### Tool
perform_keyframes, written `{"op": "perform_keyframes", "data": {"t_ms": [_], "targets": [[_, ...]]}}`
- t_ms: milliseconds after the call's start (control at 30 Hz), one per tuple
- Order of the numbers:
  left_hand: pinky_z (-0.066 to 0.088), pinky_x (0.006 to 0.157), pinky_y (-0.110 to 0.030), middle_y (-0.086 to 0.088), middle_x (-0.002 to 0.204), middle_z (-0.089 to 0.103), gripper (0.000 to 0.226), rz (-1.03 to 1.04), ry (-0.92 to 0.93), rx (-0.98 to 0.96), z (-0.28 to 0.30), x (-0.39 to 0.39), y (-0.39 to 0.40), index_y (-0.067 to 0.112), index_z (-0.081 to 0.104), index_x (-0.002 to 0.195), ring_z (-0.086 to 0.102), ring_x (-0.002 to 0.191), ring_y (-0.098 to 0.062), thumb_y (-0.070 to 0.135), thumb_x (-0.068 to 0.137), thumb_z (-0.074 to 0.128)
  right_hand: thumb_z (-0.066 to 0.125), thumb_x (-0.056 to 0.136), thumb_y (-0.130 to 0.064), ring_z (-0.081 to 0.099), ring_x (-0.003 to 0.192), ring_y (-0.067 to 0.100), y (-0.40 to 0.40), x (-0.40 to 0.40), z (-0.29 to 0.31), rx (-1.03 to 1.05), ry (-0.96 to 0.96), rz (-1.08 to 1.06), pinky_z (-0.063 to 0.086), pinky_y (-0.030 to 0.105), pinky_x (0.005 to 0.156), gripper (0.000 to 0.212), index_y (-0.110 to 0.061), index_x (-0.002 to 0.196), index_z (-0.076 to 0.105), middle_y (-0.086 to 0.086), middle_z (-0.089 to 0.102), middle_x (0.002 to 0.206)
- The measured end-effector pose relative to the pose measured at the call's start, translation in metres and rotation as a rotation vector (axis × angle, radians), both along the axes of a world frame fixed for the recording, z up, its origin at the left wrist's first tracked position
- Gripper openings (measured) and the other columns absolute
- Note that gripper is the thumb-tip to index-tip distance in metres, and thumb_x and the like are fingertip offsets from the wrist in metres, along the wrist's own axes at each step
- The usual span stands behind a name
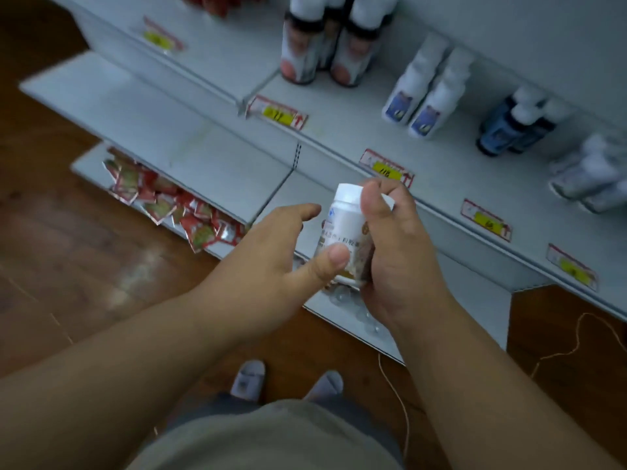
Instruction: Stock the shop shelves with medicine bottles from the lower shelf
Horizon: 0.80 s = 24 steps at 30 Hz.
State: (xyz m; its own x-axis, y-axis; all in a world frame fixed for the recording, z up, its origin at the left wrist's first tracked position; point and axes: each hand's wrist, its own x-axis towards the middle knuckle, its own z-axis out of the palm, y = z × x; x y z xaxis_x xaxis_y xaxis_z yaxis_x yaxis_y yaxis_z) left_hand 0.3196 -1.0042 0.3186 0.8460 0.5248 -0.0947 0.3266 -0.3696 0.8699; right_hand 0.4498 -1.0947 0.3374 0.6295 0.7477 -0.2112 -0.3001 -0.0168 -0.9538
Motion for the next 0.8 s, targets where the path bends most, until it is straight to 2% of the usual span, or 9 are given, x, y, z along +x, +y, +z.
{"op": "perform_keyframes", "data": {"t_ms": [67, 133, 200, 300, 467, 567, 633, 700, 800], "targets": [[0.043, 0.106, -0.044, 0.012, 0.144, 0.045, 0.111, -0.066, -0.024, 0.053, 0.023, 0.008, -0.004, 0.029, 0.034, 0.149, 0.044, 0.13, -0.005, 0.099, 0.064, 0.021, 0.064, 0.082, -0.046, 0.063, 0.066, 0.016, -0.009, 0.004, 0.027, 0.045, -0.04, -0.024, 0.055, 0.041, 0.06, 0.026, -0.024, 0.094, 0.054, -0.004, 0.065, 0.074], [0.043, 0.106, -0.043, 0.015, 0.142, 0.046, 0.104, -0.129, -0.052, 0.121, 0.039, 0.021, -0.009, 0.032, 0.035, 0.147, 0.043, 0.13, -0.002, 0.097, 0.067, 0.022, 0.065, 0.084, -0.043, 0.063, 0.071, 0.024, -0.021, 0.013, 0.047, 0.044, -0.128, -0.057, 0.056, 0.052, 0.062, 0.022, -0.026, 0.095, 0.056, 0.0, 0.065, 0.08], [0.043, 0.106, -0.041, 0.017, 0.139, 0.046, 0.096, -0.181, -0.08, 0.183, 0.05, 0.039, -0.016, 0.035, 0.038, 0.143, 0.043, 0.128, -0.001, 0.095, 0.07, 0.024, 0.068, 0.087, -0.041, 0.063, 0.073, 0.022, -0.035, 0.025, 0.062, 0.068, -0.204, -0.115, 0.057, 0.044, 0.061, 0.023, -0.025, 0.098, 0.057, 0.001, 0.063, 0.083], [0.043, 0.104, -0.036, 0.021, 0.136, 0.046, 0.085, -0.252, -0.117, 0.258, 0.06, 0.072, -0.026, 0.04, 0.039, 0.139, 0.043, 0.126, 0.001, 0.093, 0.073, 0.027, 0.067, 0.079, -0.04, 0.061, 0.072, 0.01, -0.057, 0.045, 0.075, 0.09, -0.284, -0.194, 0.054, 0.028, 0.06, 0.033, -0.019, 0.101, 0.056, -0.008, 0.063, 0.078], [0.043, 0.1, -0.036, 0.013, 0.135, 0.047, 0.088, -0.345, -0.1, 0.364, 0.063, 0.135, -0.055, 0.034, 0.039, 0.14, 0.043, 0.123, -0.005, 0.091, 0.074, 0.026, 0.074, 0.065, -0.053, 0.063, 0.072, 0.01, -0.096, 0.096, 0.074, 0.057, -0.347, -0.326, 0.054, 0.027, 0.061, 0.045, -0.023, 0.096, 0.059, -0.008, 0.064, 0.078], [0.039, 0.093, -0.027, 0.015, 0.134, 0.044, 0.085, -0.404, -0.08, 0.422, 0.057, 0.181, -0.081, 0.036, 0.037, 0.139, 0.04, 0.119, -0.002, 0.089, 0.073, 0.027, 0.069, 0.072, -0.047, 0.061, 0.07, 0.003, -0.127, 0.141, 0.071, 0.012, -0.428, -0.376, 0.052, 0.021, 0.061, 0.036, -0.021, 0.095, 0.059, -0.013, 0.064, 0.076], [0.036, 0.09, -0.024, 0.017, 0.13, 0.044, 0.084, -0.441, -0.061, 0.431, 0.05, 0.216, -0.101, 0.036, 0.039, 0.137, 0.04, 0.114, -0.001, 0.088, 0.073, 0.028, 0.067, 0.078, -0.044, 0.061, 0.073, -0.001, -0.15, 0.179, 0.067, -0.056, -0.48, -0.366, 0.05, 0.019, 0.062, 0.027, -0.025, 0.097, 0.06, -0.013, 0.065, 0.082], [0.04, 0.092, -0.026, 0.014, 0.126, 0.048, 0.087, -0.456, -0.07, 0.446, 0.04, 0.25, -0.117, 0.032, 0.043, 0.134, 0.044, 0.111, -0.005, 0.091, 0.073, 0.028, 0.071, 0.087, -0.038, 0.063, 0.081, 0.001, -0.174, 0.22, 0.058, -0.135, -0.546, -0.324, 0.053, 0.023, 0.07, 0.018, -0.03, 0.1, 0.061, -0.012, 0.067, 0.09], [0.042, 0.095, -0.03, 0.009, 0.128, 0.052, 0.094, -0.448, -0.034, 0.512, 0.022, 0.296, -0.138, 0.029, 0.046, 0.136, 0.05, 0.114, -0.012, 0.095, 0.071, 0.025, 0.073, 0.077, -0.042, 0.067, 0.095, 0.012, -0.207, 0.279, 0.045, -0.265, -0.59, -0.235, 0.057, 0.041, 0.085, 0.022, -0.038, 0.096, 0.063, -0.011, 0.069, 0.1]]}}
